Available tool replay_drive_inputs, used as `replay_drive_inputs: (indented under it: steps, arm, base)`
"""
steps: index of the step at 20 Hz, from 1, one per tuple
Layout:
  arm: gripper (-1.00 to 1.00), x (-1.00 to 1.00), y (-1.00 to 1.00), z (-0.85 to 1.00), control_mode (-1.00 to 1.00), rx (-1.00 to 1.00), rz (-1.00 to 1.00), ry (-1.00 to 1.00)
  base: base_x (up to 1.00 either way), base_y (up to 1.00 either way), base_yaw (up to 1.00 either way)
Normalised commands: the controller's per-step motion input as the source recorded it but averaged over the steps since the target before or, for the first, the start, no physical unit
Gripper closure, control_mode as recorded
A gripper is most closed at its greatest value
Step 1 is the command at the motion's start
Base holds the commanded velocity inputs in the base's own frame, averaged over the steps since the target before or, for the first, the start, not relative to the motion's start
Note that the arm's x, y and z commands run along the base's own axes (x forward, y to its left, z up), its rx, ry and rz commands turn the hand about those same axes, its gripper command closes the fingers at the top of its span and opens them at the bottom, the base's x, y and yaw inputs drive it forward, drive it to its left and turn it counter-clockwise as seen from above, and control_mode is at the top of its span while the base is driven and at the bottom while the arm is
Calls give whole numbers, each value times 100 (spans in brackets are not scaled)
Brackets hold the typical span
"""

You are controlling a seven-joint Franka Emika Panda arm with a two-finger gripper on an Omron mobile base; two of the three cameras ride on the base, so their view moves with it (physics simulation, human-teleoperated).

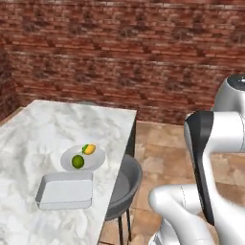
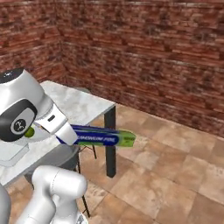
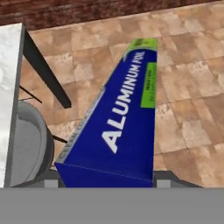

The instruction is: Retrieve the tupperware and aluminum foil from the cabinet and place them on the dining counter near the plate with lime and lemon to prepare for storing leftovers.

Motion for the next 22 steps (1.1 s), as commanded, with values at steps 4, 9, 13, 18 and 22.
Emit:
replay_drive_inputs:
  steps: [4, 9, 13, 18, 22]
  arm:
    - [100, 0, 0, 0, 100, 0, 0, 0]
    - [100, 0, 0, 0, 100, 0, 0, 0]
    - [100, 0, 0, 0, 100, 0, 0, 0]
    - [100, 0, 0, 0, 100, 0, 0, 0]
    - [100, 0, 0, 0, 100, 0, 0, 0]
  base:
    - [100, -24, 71]
    - [93, -22, 78]
    - [87, -24, 80]
    - [85, -34, 78]
    - [72, -49, 67]
